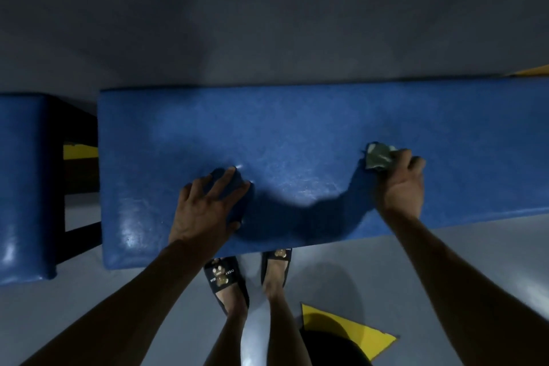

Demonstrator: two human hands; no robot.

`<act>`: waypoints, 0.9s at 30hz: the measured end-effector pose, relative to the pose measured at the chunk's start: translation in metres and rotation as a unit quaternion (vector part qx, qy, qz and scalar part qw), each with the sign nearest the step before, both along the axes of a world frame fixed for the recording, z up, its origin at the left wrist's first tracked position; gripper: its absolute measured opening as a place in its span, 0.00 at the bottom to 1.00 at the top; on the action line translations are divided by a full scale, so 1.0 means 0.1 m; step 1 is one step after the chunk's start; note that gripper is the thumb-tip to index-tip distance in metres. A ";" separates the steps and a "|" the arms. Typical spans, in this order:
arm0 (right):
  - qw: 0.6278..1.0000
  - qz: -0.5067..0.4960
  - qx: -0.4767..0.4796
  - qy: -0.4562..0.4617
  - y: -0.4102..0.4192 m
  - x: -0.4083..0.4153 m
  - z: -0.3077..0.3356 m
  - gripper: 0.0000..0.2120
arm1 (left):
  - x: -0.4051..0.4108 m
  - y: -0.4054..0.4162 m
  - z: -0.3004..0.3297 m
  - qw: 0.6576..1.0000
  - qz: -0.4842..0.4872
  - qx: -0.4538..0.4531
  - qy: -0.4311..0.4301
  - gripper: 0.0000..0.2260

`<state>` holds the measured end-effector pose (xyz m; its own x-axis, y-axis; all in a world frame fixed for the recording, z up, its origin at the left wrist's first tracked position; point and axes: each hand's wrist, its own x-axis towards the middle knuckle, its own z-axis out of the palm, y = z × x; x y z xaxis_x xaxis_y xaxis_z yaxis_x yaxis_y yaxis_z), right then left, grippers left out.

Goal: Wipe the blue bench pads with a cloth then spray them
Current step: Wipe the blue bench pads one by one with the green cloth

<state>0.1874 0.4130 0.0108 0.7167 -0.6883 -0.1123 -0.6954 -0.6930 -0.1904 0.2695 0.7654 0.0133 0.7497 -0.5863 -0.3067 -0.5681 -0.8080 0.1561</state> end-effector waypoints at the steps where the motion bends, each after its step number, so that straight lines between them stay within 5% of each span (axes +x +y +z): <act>1: 0.998 -0.059 -0.007 0.005 0.06 0.04 -0.01 0.16 | 0.00 0.00 0.00 1.000 0.004 0.001 0.001 0.42; 4: 0.996 -0.079 -0.017 -0.034 0.80 0.18 -0.08 0.19 | -0.01 -0.02 0.02 1.000 0.012 -0.002 0.005 0.42; 8: 0.983 0.181 0.023 -0.037 2.03 0.21 -0.04 0.17 | 0.00 -0.03 0.04 1.000 0.009 -0.019 -0.007 0.37; 13: 0.929 0.370 -0.008 0.001 1.37 0.30 0.01 0.18 | 0.00 -0.02 0.05 1.000 0.010 -0.025 -0.006 0.37; 17: 0.988 0.148 -0.034 -0.001 0.31 0.33 -0.01 0.21 | 0.01 -0.03 0.05 1.000 0.006 -0.015 0.007 0.41; 19: 1.000 -0.002 -0.028 -0.013 0.32 0.41 -0.03 0.19 | 0.02 -0.03 0.04 1.000 0.008 -0.011 0.011 0.42; 21: 0.998 -0.041 -0.034 -0.029 0.70 0.52 -0.07 0.20 | 0.01 -0.01 0.02 1.000 0.009 -0.005 0.016 0.42; 25: 0.987 0.156 -0.002 -0.038 1.64 0.53 -0.09 0.20 | -0.01 -0.02 0.04 1.000 0.014 0.004 0.026 0.40; 27: 0.944 0.330 -0.002 -0.022 1.67 0.47 -0.05 0.20 | -0.02 -0.01 0.03 0.999 0.014 0.004 0.029 0.39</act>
<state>0.2347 0.5801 0.0059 0.9933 -0.0918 -0.0709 -0.1046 -0.9731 -0.2054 0.2678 0.7646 0.0165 0.7471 -0.5618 -0.3552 -0.5346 -0.8255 0.1813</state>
